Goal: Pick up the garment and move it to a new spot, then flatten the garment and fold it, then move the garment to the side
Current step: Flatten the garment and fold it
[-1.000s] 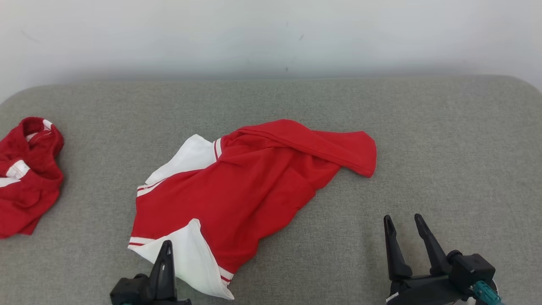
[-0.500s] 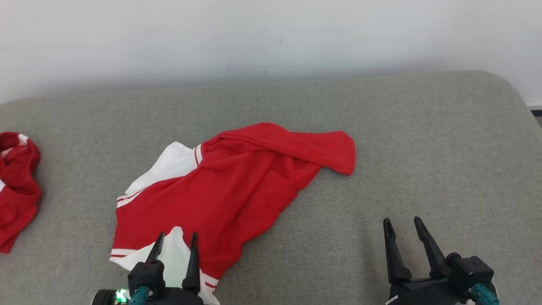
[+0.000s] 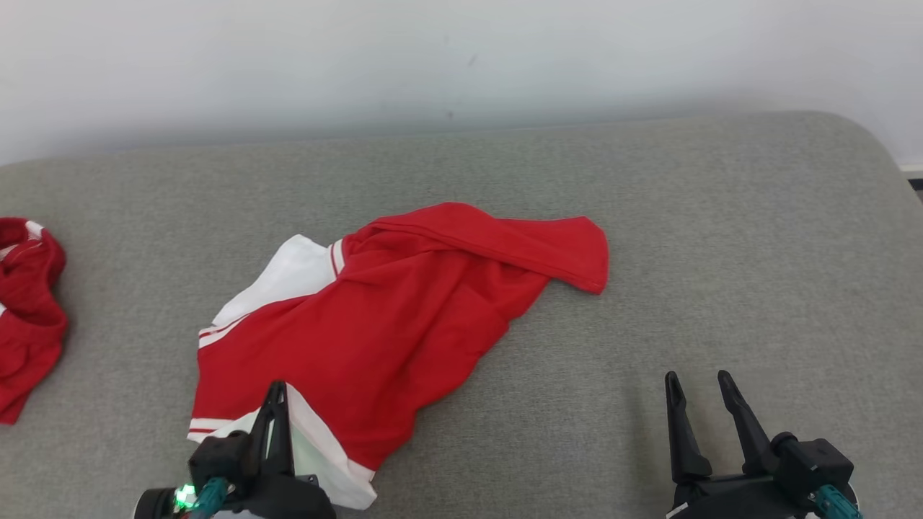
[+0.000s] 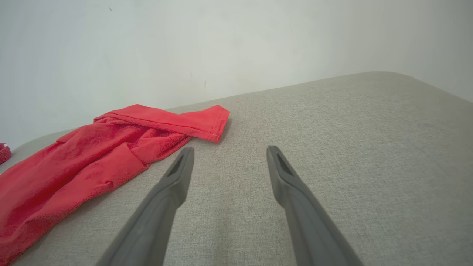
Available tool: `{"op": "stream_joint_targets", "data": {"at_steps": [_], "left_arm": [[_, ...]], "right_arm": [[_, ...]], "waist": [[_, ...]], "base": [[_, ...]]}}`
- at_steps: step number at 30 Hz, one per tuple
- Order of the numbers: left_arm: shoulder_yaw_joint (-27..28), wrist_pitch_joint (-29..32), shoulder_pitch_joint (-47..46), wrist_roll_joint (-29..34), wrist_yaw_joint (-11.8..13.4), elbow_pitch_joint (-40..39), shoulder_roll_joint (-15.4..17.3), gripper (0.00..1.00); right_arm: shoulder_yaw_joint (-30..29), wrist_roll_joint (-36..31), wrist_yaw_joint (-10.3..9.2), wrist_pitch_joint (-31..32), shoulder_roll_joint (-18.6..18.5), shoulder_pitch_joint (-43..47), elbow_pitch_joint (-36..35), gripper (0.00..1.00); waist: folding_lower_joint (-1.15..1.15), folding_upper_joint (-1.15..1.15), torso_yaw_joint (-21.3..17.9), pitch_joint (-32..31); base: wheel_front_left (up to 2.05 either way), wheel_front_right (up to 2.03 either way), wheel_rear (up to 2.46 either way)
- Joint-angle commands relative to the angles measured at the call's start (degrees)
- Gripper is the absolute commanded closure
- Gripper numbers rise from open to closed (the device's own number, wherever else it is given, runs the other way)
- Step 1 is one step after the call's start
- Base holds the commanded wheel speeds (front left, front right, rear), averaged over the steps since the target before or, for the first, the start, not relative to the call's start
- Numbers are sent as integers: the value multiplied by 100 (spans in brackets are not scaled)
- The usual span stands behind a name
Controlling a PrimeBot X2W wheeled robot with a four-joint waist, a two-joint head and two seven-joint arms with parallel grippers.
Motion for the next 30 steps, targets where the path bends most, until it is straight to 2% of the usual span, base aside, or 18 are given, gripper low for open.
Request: {"op": "stream_joint_targets", "data": {"at_steps": [1,6,12,16,23,24,25,30], "left_arm": [[50,-19,133,-132,7,-104,-15,100],[127,-18,706,-258,105,-700,-54,100],[95,-19,1536,-607,341,-1239,-69,100],[37,-18,1765,-849,479,-1143,-68,100],[-96,-19,1753,-1219,468,-564,-62,100],[-88,-19,1699,-1192,448,-565,-60,64],[-68,-19,1667,-1235,431,-606,-63,0],[147,-19,1677,-1261,328,-1201,-61,0]], "right_arm": [[23,7,20,-3,-3,-3,-8,0],[11,34,20,-3,-6,-77,-50,0],[-58,-9,20,-3,-5,-61,-73,0],[-69,-57,20,-3,-7,-63,-48,0],[-51,-86,20,-3,-4,-149,-3,0],[-58,-84,20,-3,-7,-166,-3,0],[-71,-92,20,-3,-8,-181,-8,0],[-130,-121,20,-3,-6,-164,28,0]], "waist": [[-1,0,158,2],[-1,0,381,9],[-1,0,665,91],[-1,0,802,147],[-1,0,822,184],[-1,0,821,185],[-1,0,822,183],[-1,0,834,110]], "base": [[0,0,0],[0,0,0],[0,0,0],[0,0,0],[0,0,0],[0,0,0],[0,0,0],[0,0,0]]}}
